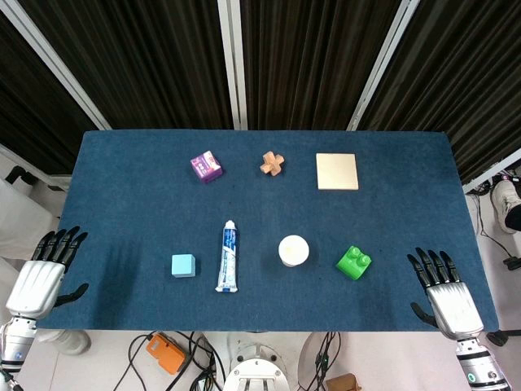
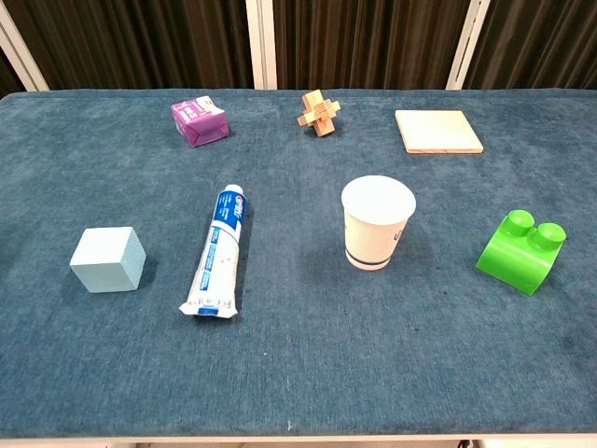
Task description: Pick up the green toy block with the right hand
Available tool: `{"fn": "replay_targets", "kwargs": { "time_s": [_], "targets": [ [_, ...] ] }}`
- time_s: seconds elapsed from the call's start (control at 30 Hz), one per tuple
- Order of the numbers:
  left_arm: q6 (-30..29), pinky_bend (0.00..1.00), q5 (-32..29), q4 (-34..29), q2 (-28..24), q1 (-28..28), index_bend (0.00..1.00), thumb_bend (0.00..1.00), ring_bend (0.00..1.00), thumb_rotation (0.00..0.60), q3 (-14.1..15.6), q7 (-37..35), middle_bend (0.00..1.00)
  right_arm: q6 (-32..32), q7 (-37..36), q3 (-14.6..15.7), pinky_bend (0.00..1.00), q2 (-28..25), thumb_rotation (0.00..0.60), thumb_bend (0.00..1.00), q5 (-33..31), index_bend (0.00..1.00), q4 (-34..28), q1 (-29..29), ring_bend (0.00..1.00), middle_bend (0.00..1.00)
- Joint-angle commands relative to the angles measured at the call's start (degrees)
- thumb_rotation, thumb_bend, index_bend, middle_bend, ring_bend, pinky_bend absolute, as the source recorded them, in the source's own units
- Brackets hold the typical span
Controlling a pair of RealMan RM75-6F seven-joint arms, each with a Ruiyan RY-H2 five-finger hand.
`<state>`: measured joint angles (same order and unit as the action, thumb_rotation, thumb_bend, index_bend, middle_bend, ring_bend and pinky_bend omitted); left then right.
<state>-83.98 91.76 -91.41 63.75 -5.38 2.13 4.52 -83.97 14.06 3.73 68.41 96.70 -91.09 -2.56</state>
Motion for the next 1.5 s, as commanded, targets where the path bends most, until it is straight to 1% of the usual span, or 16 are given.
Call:
{"fn": "replay_targets", "kwargs": {
  "time_s": [0.03, 0.23, 0.37, 0.57, 0.7, 0.83, 0.87, 0.9, 0.93, 0.97, 1.07, 1.17, 1.27, 1.33, 1.43, 1.5],
  "targets": [
    [-0.04, 0.01, 0.03, 0.07, -0.01, 0.02, 0.0, 0.15, 0.0, 0.6, 0.02, -0.1, 0.0, 0.58, 0.32, -0.07, 0.0, 0.11, 0.6, 0.4, -0.27, 0.0, -0.06, -0.27, 0.0, 0.0],
    [0.31, 0.01, 0.18, -0.1, -0.6, -0.39, 0.0, 0.15, 0.0, 0.6, -0.12, -1.17, 0.0, 3.86, 1.75, -0.88, 0.0, 1.36, 0.6, 0.4, -0.58, 0.0, 0.15, -2.54, 0.0, 0.0],
    [0.81, 0.01, -0.53, -0.15, -0.74, -0.58, 0.0, 0.15, 0.0, 0.6, -0.37, -1.35, 0.0, 10.52, 4.86, -2.76, 0.0, 2.61, 0.6, 0.4, -2.57, 0.0, -0.84, -6.82, 0.0, 0.0],
    [-0.03, 0.01, -0.37, -0.1, -0.84, -0.16, 0.0, 0.15, 0.0, 0.6, -0.31, -1.62, 0.0, 23.75, 14.55, -7.04, 0.0, 6.29, 0.6, 0.4, -10.45, 0.0, -2.92, -15.05, 0.0, 0.0],
    [-0.76, 0.01, -0.24, 0.07, -1.0, 0.27, 0.0, 0.15, 0.0, 0.6, -0.23, -2.22, 0.0, 28.22, 18.87, -8.21, 0.0, 9.31, 0.6, 0.4, -15.26, 0.0, -2.12, -18.08, 0.0, 0.0],
    [-1.63, 0.01, 0.25, 0.36, -1.04, 0.72, 0.0, 0.15, 0.0, 0.6, -0.05, -2.78, 0.0, 29.38, 20.72, -8.42, 0.0, 10.92, 0.6, 0.4, -17.71, 0.0, -1.3, -19.57, 0.0, 0.0],
    [-1.76, 0.01, 0.34, 0.42, -1.03, 0.78, 0.0, 0.15, 0.0, 0.6, -0.02, -2.84, 0.0, 29.43, 20.52, -8.45, 0.03, 11.13, 0.6, 0.4, -17.8, 0.04, -1.09, -19.86, 0.01, 0.03],
    [-1.88, 0.01, 0.44, 0.47, -0.99, 0.84, 0.0, 0.15, 0.0, 0.6, 0.0, -2.9, 0.0, 29.3, 20.12, -8.46, 0.08, 11.38, 0.6, 0.4, -17.79, 0.1, -0.67, -20.15, 0.04, 0.07],
    [-1.94, 0.01, 0.52, 0.5, -0.97, 0.87, 0.0, 0.15, 0.0, 0.6, 0.03, -2.91, 0.0, 29.39, 19.73, -8.37, 0.17, 11.46, 0.6, 0.4, -17.87, 0.2, -0.48, -20.35, 0.1, 0.15],
    [-1.98, 0.01, 0.6, 0.52, -0.94, 0.89, 0.0, 0.15, 0.0, 0.6, 0.05, -2.91, 0.0, 29.5, 19.19, -8.28, 0.25, 11.5, 0.6, 0.4, -17.77, 0.31, -0.31, -20.6, 0.19, 0.23],
    [-1.93, 0.01, 0.64, 0.55, -0.81, 0.87, 0.0, 0.15, 0.0, 0.6, 0.03, -2.73, 0.0, 29.82, 17.31, -7.93, 0.46, 11.64, 0.6, 0.4, -17.29, 0.55, 0.73, -21.37, 0.41, 0.44],
    [-1.6, 0.01, 0.42, 0.47, -0.69, 0.74, 0.0, 0.15, 0.0, 0.6, -0.07, -2.48, 0.0, 30.86, 15.83, -7.67, 0.54, 11.4, 0.6, 0.4, -17.86, 0.68, 1.34, -22.18, 0.53, 0.55],
    [-1.36, 0.01, 0.22, 0.32, -0.66, 0.67, 0.0, 0.15, 0.0, 0.6, -0.13, -2.25, 0.0, 30.81, 14.49, -8.18, 0.59, 11.45, 0.6, 0.4, -18.14, 0.74, 1.94, -23.01, 0.58, 0.6],
    [-1.34, 0.01, 0.26, 0.26, -0.66, 0.66, 0.0, 0.15, 0.0, 0.6, -0.13, -2.17, 0.0, 29.76, 13.12, -9.55, 0.6, 11.99, 0.6, 0.4, -18.33, 0.76, 2.49, -23.69, 0.59, 0.62],
    [-1.4, 0.01, 0.48, 0.27, -0.75, 0.65, 0.0, 0.15, 0.0, 0.6, -0.08, -2.28, 0.0, 28.37, 11.25, -13.45, 0.61, 13.75, 0.6, 0.4, -19.8, 0.76, 3.64, -25.73, 0.59, 0.62],
    [-1.48, 0.01, 0.49, 0.31, -0.83, 0.68, 0.0, 0.15, 0.0, 0.6, -0.1, -2.39, 0.0, 28.78, 11.35, -16.33, 0.6, 15.17, 0.6, 0.4, -22.24, 0.76, 4.24, -27.77, 0.59, 0.62]
  ]
}}
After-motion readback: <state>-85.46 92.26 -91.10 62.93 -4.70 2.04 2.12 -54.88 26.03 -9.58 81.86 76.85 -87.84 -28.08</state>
